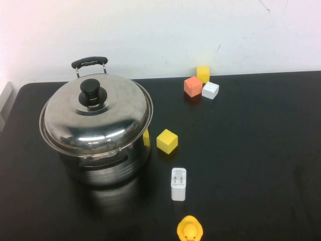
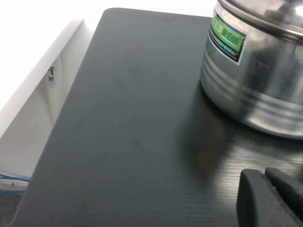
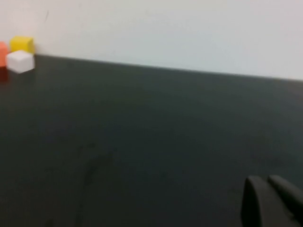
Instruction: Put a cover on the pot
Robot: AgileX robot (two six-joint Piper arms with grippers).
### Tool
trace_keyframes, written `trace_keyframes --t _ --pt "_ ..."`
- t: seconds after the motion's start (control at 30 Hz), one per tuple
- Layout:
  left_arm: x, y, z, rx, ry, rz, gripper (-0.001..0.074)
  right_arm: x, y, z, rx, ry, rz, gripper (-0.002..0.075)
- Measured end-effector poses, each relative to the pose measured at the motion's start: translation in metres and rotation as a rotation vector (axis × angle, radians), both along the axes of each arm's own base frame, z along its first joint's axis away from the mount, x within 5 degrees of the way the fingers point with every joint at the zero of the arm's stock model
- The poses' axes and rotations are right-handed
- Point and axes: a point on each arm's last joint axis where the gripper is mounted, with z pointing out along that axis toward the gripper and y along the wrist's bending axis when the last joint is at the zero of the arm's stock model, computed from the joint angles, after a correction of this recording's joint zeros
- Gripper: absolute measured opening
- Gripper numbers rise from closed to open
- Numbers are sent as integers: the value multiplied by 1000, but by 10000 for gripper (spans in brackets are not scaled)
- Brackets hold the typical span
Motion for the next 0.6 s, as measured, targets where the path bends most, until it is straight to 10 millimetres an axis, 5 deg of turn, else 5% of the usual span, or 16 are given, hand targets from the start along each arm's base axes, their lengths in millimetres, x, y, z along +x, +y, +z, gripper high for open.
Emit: trace_keyframes --t 0.6 --pt "0 0 0 0 0 0 -2 -3 5 -11 11 133 103 -2"
